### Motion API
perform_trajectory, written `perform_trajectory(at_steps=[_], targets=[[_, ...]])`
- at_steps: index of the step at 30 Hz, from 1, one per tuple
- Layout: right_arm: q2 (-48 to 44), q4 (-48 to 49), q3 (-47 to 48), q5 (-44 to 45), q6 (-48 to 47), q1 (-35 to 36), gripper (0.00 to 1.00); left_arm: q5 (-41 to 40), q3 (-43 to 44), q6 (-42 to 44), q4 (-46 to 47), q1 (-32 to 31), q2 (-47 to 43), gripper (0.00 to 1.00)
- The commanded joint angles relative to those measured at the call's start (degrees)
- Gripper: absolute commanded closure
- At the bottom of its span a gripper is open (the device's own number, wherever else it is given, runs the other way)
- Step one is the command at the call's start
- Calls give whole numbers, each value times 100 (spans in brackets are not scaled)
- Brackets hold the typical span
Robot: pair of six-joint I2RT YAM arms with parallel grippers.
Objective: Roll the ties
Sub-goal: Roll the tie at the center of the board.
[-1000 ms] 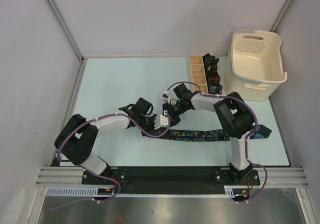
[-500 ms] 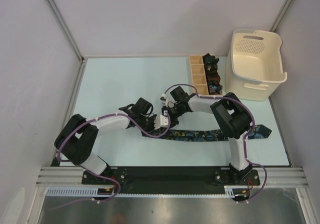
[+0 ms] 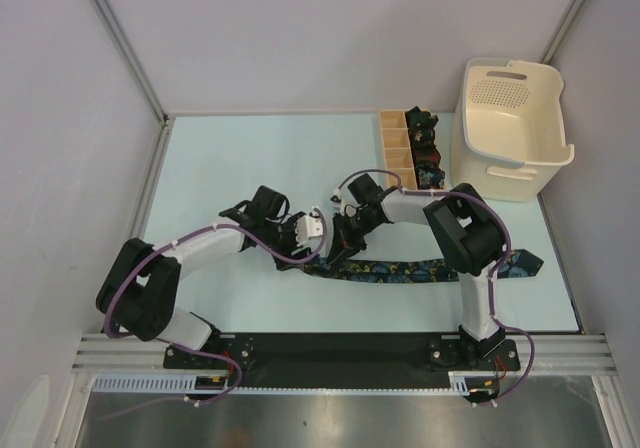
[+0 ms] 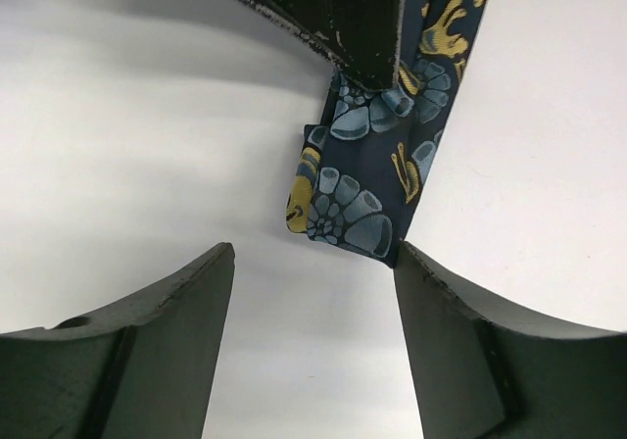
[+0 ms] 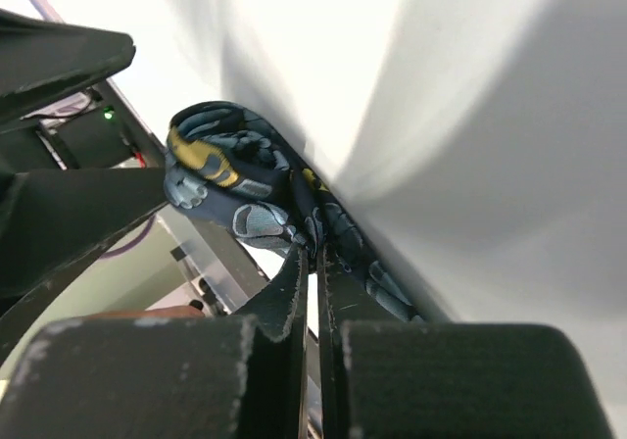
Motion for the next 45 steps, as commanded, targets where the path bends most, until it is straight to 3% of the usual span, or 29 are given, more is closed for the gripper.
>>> perform_trajectory(at_steps=[1, 5, 7, 11, 13, 17, 23, 27, 30, 37, 39, 42, 45], targets=[[168, -357, 172, 442, -275, 98, 100, 399, 187, 283, -158, 0, -93, 28], [265, -480, 260, 574, -355, 116, 100, 627, 433, 362, -324, -26, 170, 25], [265, -480, 269, 557, -363, 125, 100, 663, 478, 494, -386, -114, 215, 16], [256, -489, 295, 469, -355, 134, 100, 409, 600, 512, -272, -403, 373, 11], [230, -472, 295, 434, -337, 125, 100, 215, 688, 442, -263, -474, 636, 4], [177, -428, 277, 346, -302, 134, 100, -49, 768, 494, -290, -693, 865, 4], [81, -349, 242, 162, -249, 152, 100, -629, 417, 600, -149, -1045, 874, 20], [-51, -243, 216, -101, -109, 160, 100, -761, 250, 600, -44, -1142, 795, 49], [-218, -85, 146, -277, 92, 143, 100, -752, 109, 678, -44, -1186, 672, 60], [-429, 135, -48, -182, 287, 55, 100, -726, -58, 837, -96, -1195, 558, 67], [-359, -14, -39, 54, 165, 37, 100, -743, -41, 811, -105, -1195, 558, 62], [-184, -190, 5, 353, -117, 72, 100, -709, -41, 662, -105, -1160, 418, 39], [35, -383, 75, 635, -354, 116, 100, -472, 12, 539, -210, -906, 233, 31]])
